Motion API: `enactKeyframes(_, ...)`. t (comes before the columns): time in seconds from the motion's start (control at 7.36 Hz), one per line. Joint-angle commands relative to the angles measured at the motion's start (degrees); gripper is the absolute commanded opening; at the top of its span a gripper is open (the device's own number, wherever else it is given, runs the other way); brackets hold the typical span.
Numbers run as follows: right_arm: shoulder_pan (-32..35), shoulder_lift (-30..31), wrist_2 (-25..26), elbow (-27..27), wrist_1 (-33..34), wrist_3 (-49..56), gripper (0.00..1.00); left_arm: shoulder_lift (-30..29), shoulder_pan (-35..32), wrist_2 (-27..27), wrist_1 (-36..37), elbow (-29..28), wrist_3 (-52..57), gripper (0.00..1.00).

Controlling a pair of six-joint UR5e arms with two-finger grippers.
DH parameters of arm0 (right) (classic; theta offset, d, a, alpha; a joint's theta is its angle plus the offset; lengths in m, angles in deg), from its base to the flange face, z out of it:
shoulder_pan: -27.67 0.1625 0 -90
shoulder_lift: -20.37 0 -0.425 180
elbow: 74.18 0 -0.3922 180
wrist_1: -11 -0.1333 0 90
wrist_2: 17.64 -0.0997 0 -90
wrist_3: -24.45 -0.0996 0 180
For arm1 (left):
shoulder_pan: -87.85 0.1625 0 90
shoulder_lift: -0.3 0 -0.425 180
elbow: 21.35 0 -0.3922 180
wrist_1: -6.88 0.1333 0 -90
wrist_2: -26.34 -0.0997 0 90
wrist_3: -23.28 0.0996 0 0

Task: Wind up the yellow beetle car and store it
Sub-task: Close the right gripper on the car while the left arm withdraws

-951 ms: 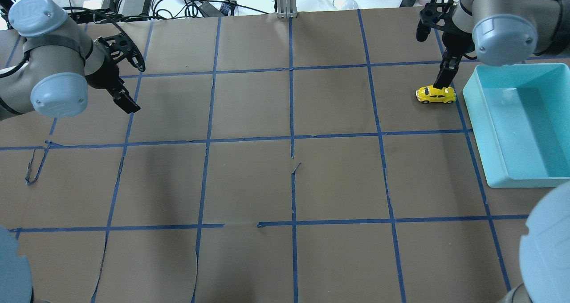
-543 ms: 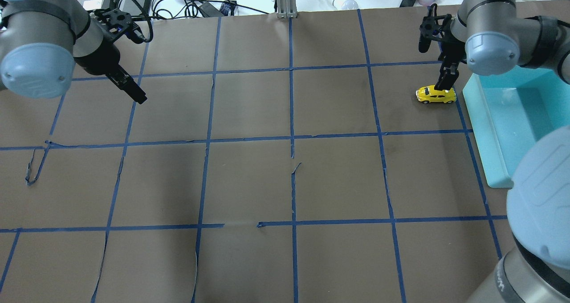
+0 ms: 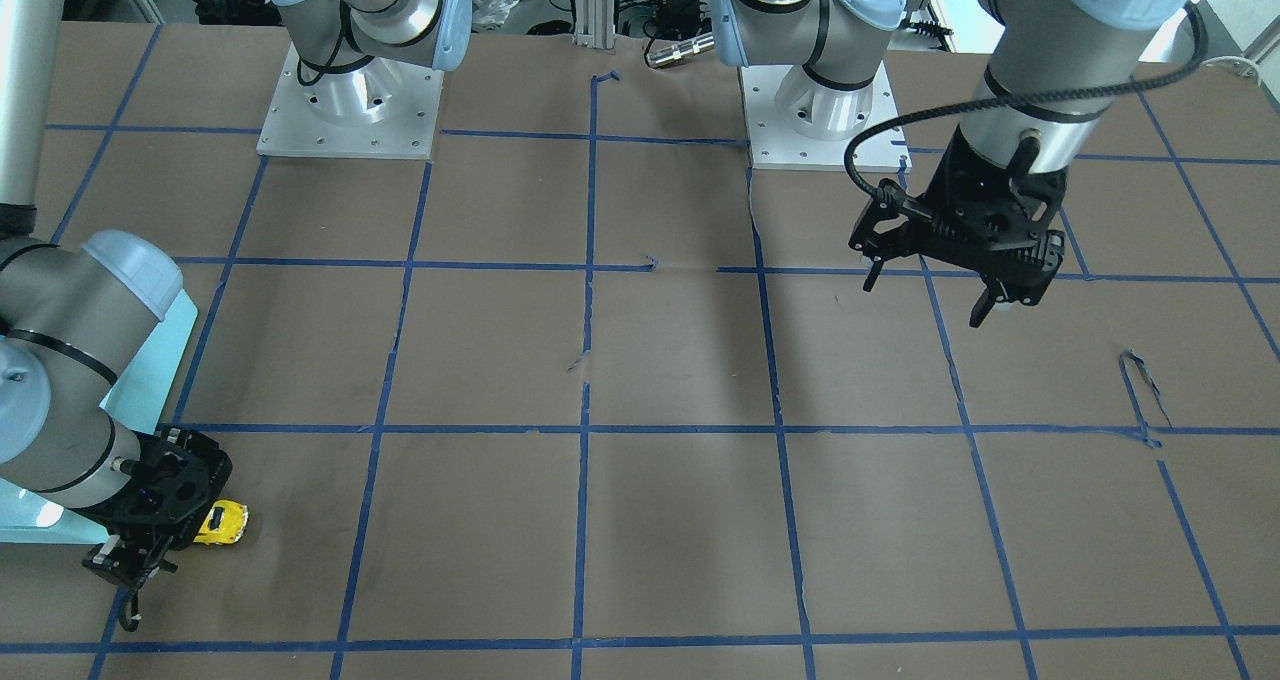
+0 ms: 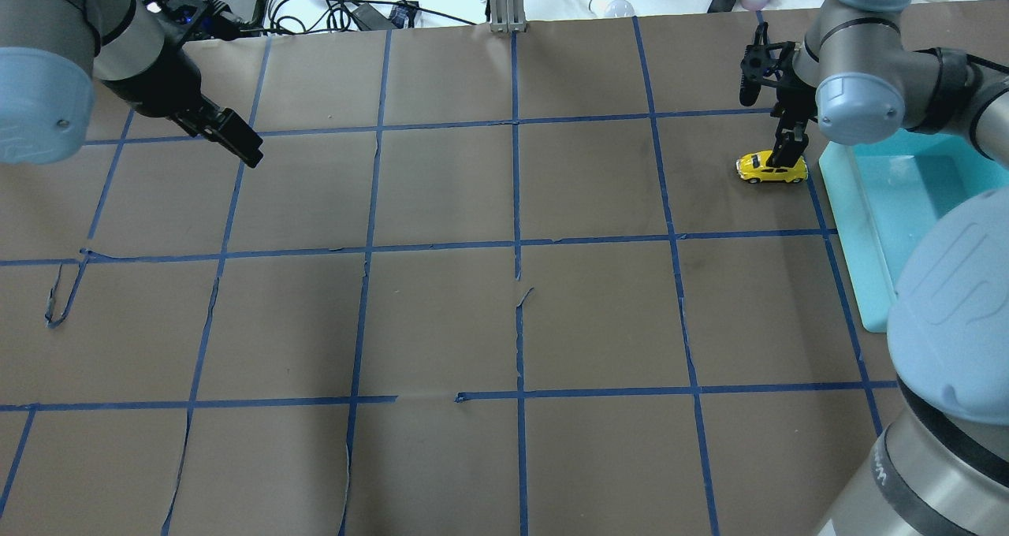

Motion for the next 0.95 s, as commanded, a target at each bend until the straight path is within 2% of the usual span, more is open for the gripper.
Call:
enactKeyframes(0.0,-0.7,-0.9,-0.1,0.1,-0.2,1.7,1.0,3.0,-1.2,-1.4,-2.8,-0.1,-9.6,1.0)
enactKeyframes(0.14,-0.7,-1.4,-0.1,0.2,-0.6,1.5,0.99,3.3,-1.2,-1.0,-3.1,-0.1,-14.2,1.0)
enactKeyframes(0.27,-0.7,-1.6,0.0,0.1,-0.6,1.5,0.73,3.8,-2.1,-0.9,-3.4,0.0,-16.3,1.0)
enactKeyframes(0.41,-0.7,-1.6,0.3,0.1,-0.6,1.1,0.29,4.5,-4.1,-0.3,-4.0,-0.1,-17.1,1.0)
enactKeyframes(0.54,-0.7,-1.5,0.6,-0.3,-0.6,0.8,0.0,4.9,-6.0,-0.4,-4.9,0.0,-20.8,1.0)
enactKeyframes(0.81,-0.6,-0.6,0.1,-0.5,-0.9,0.8,0.0,4.7,-6.6,-0.3,-5.3,0.2,-25.7,1.0)
